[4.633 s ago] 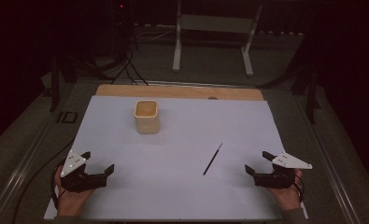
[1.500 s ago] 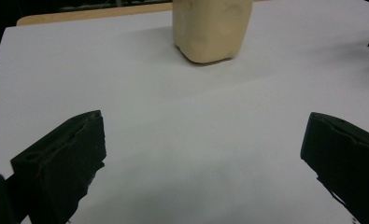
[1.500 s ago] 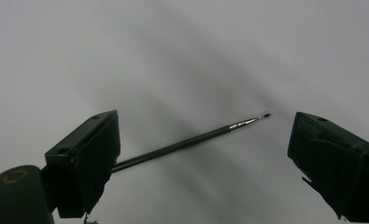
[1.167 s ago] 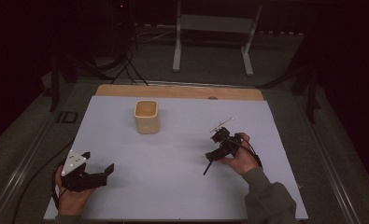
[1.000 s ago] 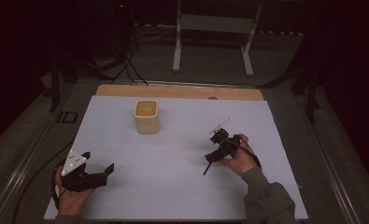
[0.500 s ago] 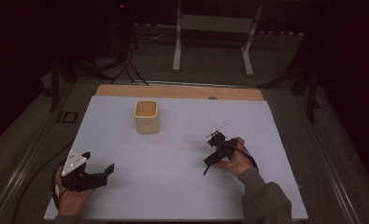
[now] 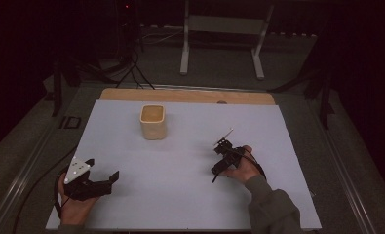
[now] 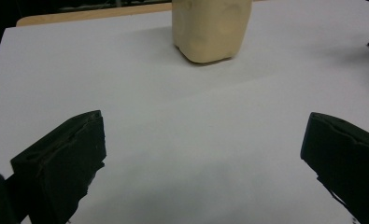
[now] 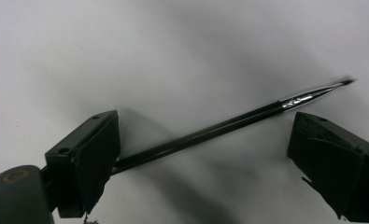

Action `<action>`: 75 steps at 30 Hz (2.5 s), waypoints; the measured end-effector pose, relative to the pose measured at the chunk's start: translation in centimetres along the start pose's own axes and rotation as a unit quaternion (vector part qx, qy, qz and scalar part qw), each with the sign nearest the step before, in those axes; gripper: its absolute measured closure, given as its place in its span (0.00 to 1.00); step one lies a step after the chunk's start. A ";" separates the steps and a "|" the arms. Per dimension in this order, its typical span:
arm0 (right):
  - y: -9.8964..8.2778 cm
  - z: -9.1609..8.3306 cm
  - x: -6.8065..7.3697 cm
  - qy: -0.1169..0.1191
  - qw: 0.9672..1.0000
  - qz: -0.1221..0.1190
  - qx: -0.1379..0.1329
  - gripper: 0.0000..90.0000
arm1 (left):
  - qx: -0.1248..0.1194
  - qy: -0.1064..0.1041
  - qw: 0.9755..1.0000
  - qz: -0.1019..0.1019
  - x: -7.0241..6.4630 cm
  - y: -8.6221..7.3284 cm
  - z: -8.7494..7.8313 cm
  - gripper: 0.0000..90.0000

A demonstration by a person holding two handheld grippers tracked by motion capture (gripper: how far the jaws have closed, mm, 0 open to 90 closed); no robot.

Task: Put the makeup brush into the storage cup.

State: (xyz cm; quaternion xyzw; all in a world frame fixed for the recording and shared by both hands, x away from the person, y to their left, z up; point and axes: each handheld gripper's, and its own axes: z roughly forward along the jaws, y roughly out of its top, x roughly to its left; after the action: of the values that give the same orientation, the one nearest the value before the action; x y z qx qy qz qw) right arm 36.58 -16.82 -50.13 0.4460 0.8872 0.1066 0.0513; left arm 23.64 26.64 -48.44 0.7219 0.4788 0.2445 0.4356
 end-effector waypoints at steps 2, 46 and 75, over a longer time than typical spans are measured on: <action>0.1 0.1 -0.1 0.002 1.000 0.003 0.001 0.10 | 0.000 0.000 1.000 0.001 0.0 0.0 0.0 0.01; 3.4 -0.5 -0.2 0.002 0.993 -0.058 0.104 0.95 | 0.005 -0.002 1.000 0.001 0.0 -0.1 0.1 0.01; 2.5 -4.8 -0.3 0.040 0.997 -0.047 -0.050 0.95 | 0.003 -0.003 1.000 -0.002 0.0 0.0 0.1 0.01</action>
State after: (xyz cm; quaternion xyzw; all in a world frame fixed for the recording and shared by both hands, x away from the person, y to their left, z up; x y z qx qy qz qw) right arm 37.77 -16.30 -44.87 0.3964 0.9019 0.1660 0.0428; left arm 23.68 26.62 -48.50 0.7233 0.4796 0.2398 0.4352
